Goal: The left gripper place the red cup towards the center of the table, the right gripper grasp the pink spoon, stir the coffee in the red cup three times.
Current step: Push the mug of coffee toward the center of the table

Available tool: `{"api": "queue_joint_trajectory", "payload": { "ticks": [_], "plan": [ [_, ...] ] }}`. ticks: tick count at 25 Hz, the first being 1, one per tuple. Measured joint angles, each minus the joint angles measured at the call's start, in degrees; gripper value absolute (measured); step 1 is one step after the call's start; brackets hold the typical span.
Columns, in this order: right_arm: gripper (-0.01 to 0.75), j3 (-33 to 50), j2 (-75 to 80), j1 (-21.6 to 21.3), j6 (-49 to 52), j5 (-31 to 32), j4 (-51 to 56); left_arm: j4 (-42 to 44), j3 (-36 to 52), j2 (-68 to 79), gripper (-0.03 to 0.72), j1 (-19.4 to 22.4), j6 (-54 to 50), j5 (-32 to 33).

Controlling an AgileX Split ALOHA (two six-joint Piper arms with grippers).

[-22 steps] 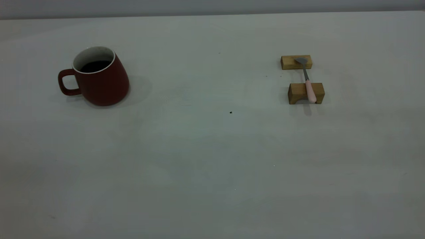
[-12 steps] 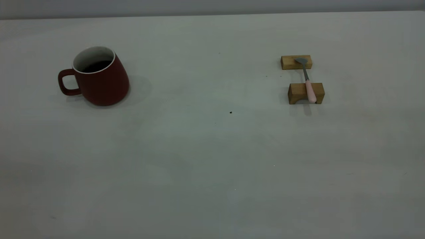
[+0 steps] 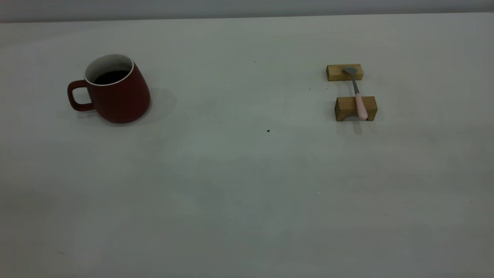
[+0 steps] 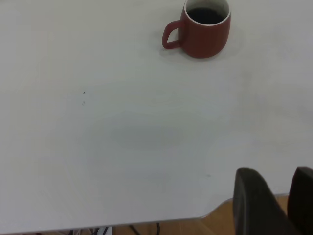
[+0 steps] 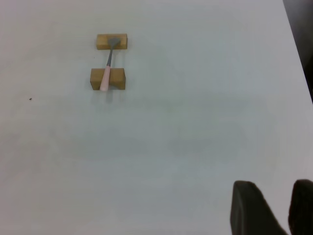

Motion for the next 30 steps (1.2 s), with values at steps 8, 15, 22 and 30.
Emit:
{"api": "queue_joint_trajectory", "payload": {
  "ticks": [8,15,22,30],
  "plan": [
    [0.237,0.0,0.0,0.0,0.0,0.0,0.0,-0.14,0.0,0.0,0.244,0.0,-0.17,0.0],
    [0.237,0.0,0.0,0.0,0.0,0.0,0.0,-3.8,-4.38,8.85,0.244,0.0,-0.58,-2.62],
    [0.237,0.0,0.0,0.0,0.0,0.0,0.0,-2.28,-12.01,35.12,0.244,0.0,5.76,-9.39],
    [0.237,0.0,0.0,0.0,0.0,0.0,0.0,-1.88,-21.56,62.73,0.415,0.0,18.91,-19.03]
  ]
}}
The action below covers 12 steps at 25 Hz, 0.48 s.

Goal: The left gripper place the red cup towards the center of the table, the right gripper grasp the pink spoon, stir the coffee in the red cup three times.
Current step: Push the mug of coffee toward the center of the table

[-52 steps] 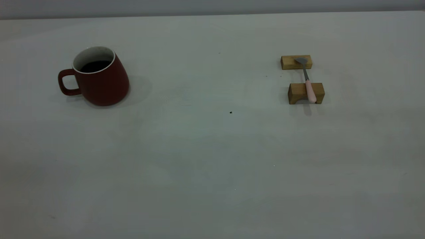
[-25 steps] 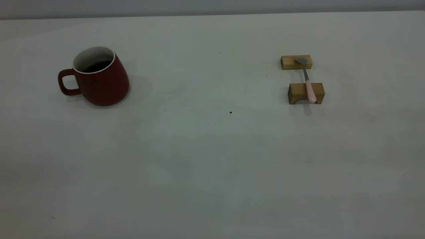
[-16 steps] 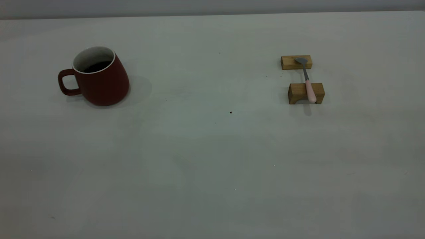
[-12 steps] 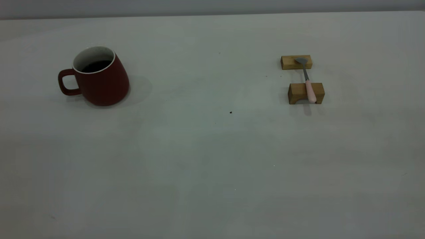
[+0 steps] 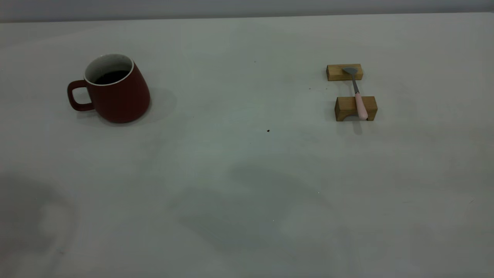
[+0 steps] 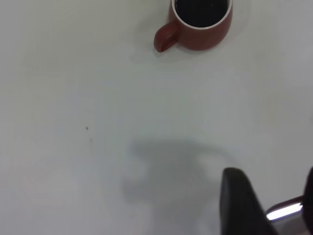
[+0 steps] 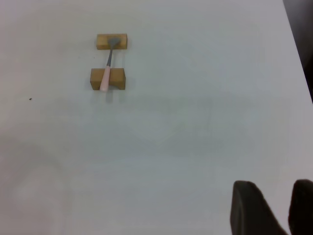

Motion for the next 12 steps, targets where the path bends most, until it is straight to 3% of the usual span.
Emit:
{"api": "queue_joint_trajectory", "payload": {
  "ticks": [5,12],
  "plan": [
    [0.237,0.0,0.0,0.0,0.0,0.0,0.0,1.66,-5.76,16.32,0.571,0.0,8.17,-2.86],
    [0.237,0.0,0.0,0.0,0.0,0.0,0.0,1.92,-15.19,35.32,0.602,0.0,21.16,-6.32]
  ]
}}
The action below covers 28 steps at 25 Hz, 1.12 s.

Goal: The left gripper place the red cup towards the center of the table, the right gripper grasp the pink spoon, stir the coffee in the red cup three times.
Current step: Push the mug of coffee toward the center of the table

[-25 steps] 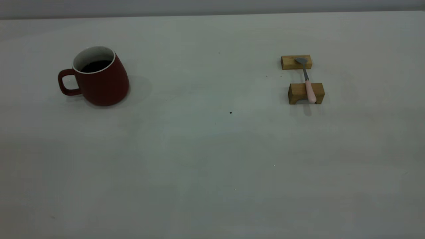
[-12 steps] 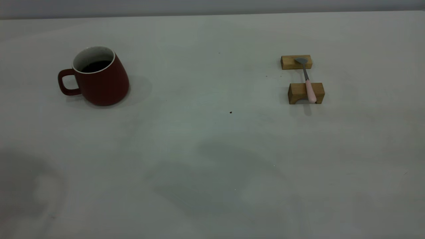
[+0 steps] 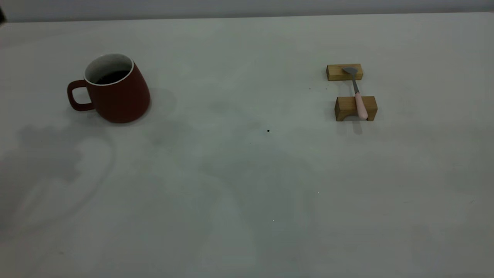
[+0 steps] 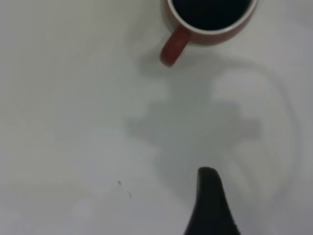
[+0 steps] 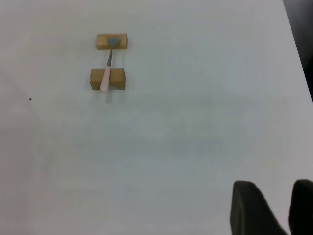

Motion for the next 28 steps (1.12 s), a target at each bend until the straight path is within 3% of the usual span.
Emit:
{"api": "queue_joint_trajectory", "payload": {
  "ticks": [7,14,28],
  "plan": [
    [0.237,0.0,0.0,-0.04,0.0,0.0,0.0,0.42,-9.17,14.47,0.604,0.0,9.44,2.44],
    [0.237,0.0,0.0,-0.04,0.0,0.0,0.0,4.49,-14.05,23.21,0.604,0.0,11.65,0.95],
    [0.237,0.0,0.0,-0.04,0.0,0.0,0.0,6.87,-15.36,32.81,0.594,-0.85,14.64,-9.73]
  ]
}}
